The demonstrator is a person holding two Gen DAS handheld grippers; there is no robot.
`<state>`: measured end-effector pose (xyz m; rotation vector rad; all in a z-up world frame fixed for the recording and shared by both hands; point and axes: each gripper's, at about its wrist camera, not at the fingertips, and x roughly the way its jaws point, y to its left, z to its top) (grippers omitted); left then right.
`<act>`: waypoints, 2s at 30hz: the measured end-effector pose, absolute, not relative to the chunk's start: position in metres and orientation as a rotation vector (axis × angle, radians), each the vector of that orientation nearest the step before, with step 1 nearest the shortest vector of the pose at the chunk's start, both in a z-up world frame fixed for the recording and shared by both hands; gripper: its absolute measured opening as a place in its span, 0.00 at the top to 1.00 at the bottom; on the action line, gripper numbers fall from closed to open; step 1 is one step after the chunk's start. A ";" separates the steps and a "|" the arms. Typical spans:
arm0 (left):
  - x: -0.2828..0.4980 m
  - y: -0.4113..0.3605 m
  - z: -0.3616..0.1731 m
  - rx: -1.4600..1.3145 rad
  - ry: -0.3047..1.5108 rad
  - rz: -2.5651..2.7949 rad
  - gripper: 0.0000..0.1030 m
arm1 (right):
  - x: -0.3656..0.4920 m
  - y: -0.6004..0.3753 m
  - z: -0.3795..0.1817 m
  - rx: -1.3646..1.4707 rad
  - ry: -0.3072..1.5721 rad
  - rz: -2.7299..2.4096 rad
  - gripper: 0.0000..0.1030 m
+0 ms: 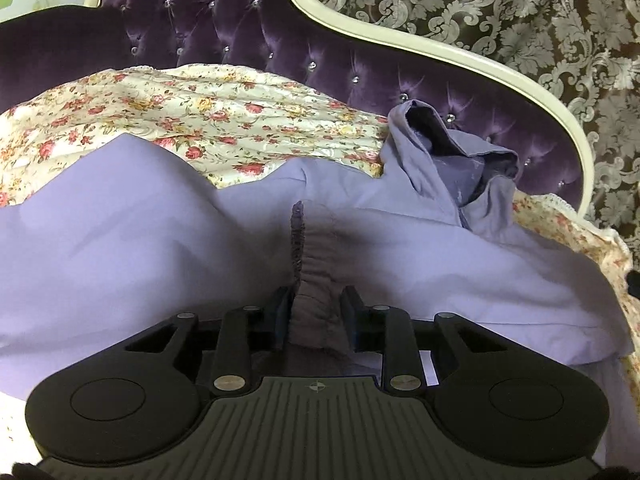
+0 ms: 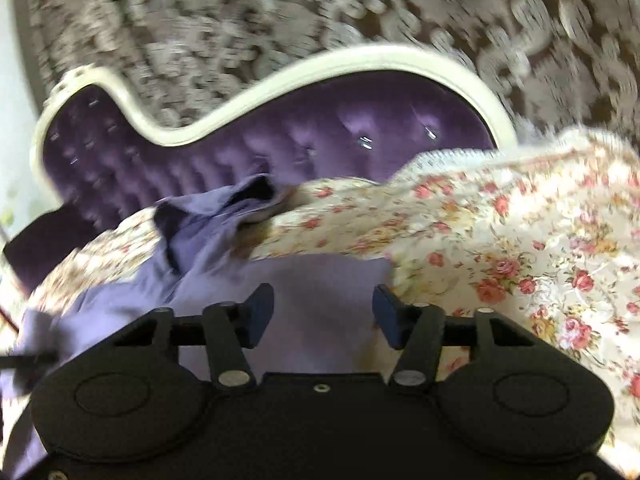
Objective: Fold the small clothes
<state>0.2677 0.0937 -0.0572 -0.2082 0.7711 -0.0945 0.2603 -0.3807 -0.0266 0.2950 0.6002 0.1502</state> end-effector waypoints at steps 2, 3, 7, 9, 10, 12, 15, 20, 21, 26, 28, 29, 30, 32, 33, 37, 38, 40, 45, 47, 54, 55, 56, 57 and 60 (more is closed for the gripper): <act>0.267 0.092 -0.058 -0.191 0.770 -0.093 0.73 | 0.276 -0.388 -0.035 0.319 0.636 0.133 0.50; 0.267 0.092 -0.058 -0.185 0.768 -0.093 0.73 | 0.285 -0.388 -0.039 0.315 0.658 0.116 0.53; 0.267 0.093 -0.059 -0.188 0.765 -0.100 0.73 | 0.295 -0.395 -0.054 0.297 0.730 0.104 0.59; 0.267 0.095 -0.059 -0.196 0.765 -0.105 0.73 | 0.298 -0.397 -0.058 0.304 0.762 0.121 0.68; 0.267 0.096 -0.060 -0.197 0.764 -0.108 0.73 | 0.301 -0.397 -0.059 0.297 0.764 0.122 0.92; 0.267 0.097 -0.060 -0.198 0.762 -0.114 0.73 | 0.307 -0.396 -0.058 0.250 0.753 0.109 0.94; 0.266 0.096 -0.061 -0.195 0.757 -0.119 0.73 | 0.321 -0.398 -0.060 0.187 0.722 0.051 0.96; 0.266 0.098 -0.061 -0.202 0.757 -0.123 0.73 | 0.322 -0.418 -0.061 0.249 0.721 0.053 0.83; 0.266 0.098 -0.061 -0.204 0.755 -0.124 0.73 | 0.314 -0.419 -0.057 0.261 0.712 0.080 0.83; 0.266 0.097 -0.061 -0.200 0.754 -0.121 0.73 | 0.269 -0.406 -0.034 0.188 0.666 0.158 0.71; 0.266 0.097 -0.061 -0.199 0.753 -0.120 0.73 | 0.257 -0.394 -0.030 0.146 0.656 0.206 0.71; 0.266 0.097 -0.061 -0.201 0.753 -0.120 0.73 | 0.250 -0.386 -0.033 0.113 0.671 0.232 0.71; 0.266 0.097 -0.061 -0.202 0.753 -0.121 0.73 | 0.246 -0.379 -0.038 0.069 0.693 0.240 0.71; 0.265 0.097 -0.061 -0.207 0.752 -0.125 0.72 | 0.238 -0.362 -0.061 -0.078 0.761 0.214 0.71; 0.265 0.097 -0.061 -0.208 0.752 -0.126 0.72 | 0.232 -0.360 -0.070 -0.106 0.753 0.207 0.70; 0.264 0.095 -0.061 -0.197 0.749 -0.121 0.72 | 0.225 -0.359 -0.066 -0.115 0.735 0.178 0.70; 0.264 0.095 -0.060 -0.197 0.749 -0.119 0.70 | 0.226 -0.358 -0.064 -0.117 0.739 0.173 0.70; 0.262 0.093 -0.059 -0.201 0.748 -0.126 0.61 | 0.224 -0.357 -0.057 -0.124 0.715 0.149 0.49; 0.246 0.083 -0.062 -0.190 0.742 -0.190 0.28 | 0.217 -0.348 -0.048 -0.090 0.651 0.188 0.34; 0.238 0.079 -0.067 -0.164 0.743 -0.201 0.19 | 0.219 -0.341 -0.060 -0.127 0.693 0.188 0.34; 0.213 0.091 -0.072 -0.149 0.743 -0.202 0.13 | 0.215 -0.338 -0.061 -0.094 0.708 0.142 0.28; 0.210 0.098 -0.072 -0.175 0.741 -0.199 0.13 | 0.211 -0.335 -0.056 -0.096 0.686 0.143 0.27; 0.206 0.105 -0.071 -0.195 0.737 -0.190 0.13 | 0.207 -0.331 -0.050 -0.100 0.658 0.147 0.26; 0.203 0.112 -0.071 -0.211 0.733 -0.182 0.13 | 0.204 -0.326 -0.044 -0.105 0.631 0.153 0.23; 0.196 0.134 -0.068 -0.252 0.729 -0.144 0.12 | 0.199 -0.311 -0.029 -0.090 0.578 0.205 0.18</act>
